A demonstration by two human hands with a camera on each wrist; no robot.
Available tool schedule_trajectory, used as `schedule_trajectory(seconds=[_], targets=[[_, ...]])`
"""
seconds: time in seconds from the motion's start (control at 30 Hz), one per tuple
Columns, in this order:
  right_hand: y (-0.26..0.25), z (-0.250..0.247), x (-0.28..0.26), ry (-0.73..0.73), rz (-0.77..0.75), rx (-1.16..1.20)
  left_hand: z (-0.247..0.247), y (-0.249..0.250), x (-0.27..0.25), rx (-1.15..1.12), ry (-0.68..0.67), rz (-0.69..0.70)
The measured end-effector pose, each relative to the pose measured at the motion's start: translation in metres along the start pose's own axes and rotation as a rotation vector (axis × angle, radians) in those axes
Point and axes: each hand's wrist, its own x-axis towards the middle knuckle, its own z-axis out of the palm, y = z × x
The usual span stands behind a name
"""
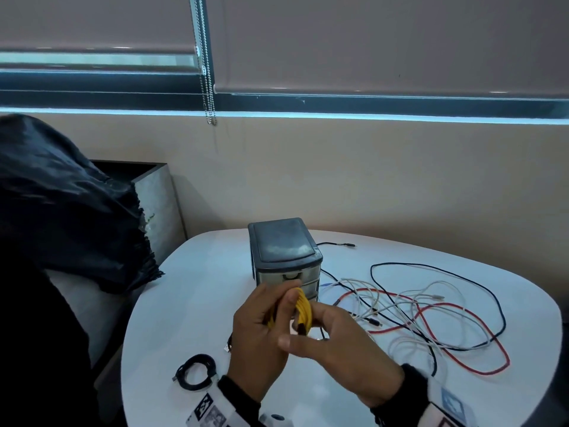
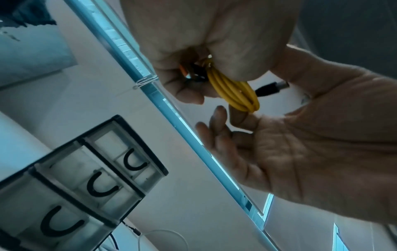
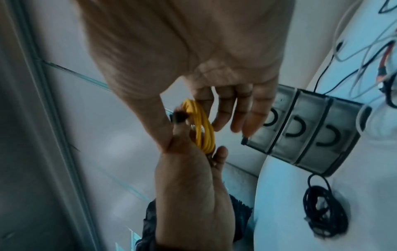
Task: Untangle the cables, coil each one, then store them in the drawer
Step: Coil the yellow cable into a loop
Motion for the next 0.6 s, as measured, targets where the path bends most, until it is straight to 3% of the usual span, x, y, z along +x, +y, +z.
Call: schedule_trajectory(seconds=[0.1, 0.17, 0.27, 0.37, 0.47, 0.6], targets=[[-0.001, -0.004, -0.002, -0.013, 0.010, -0.022, -0.005, -0.002, -0.003, -0.026, 0.010, -0.092], [0.003, -0.003, 0.000, 0.068, -0.025, -0.139, -0.003, 0.000, -0.006, -0.061, -0.008, -0.191], [0.008, 0.004, 0.000, 0.254, -0.111, -0.510, -0.001, -0.004, -0.008, -0.075, 0.038, -0.281], [0.012, 0.012, 0.001, 0.228, -0.190, -0.871, 0.000, -0.008, -0.010, -0.025, 0.080, -0.270], [0.012, 0.016, 0.006, 0.206, -0.233, -0.806, -0.002, -0.011, -0.011, 0.041, 0.113, -0.209], [-0.004, 0.010, 0.005, 0.177, -0.198, -0.529, -0.010, -0.018, -0.005, 0.066, 0.225, -0.190]])
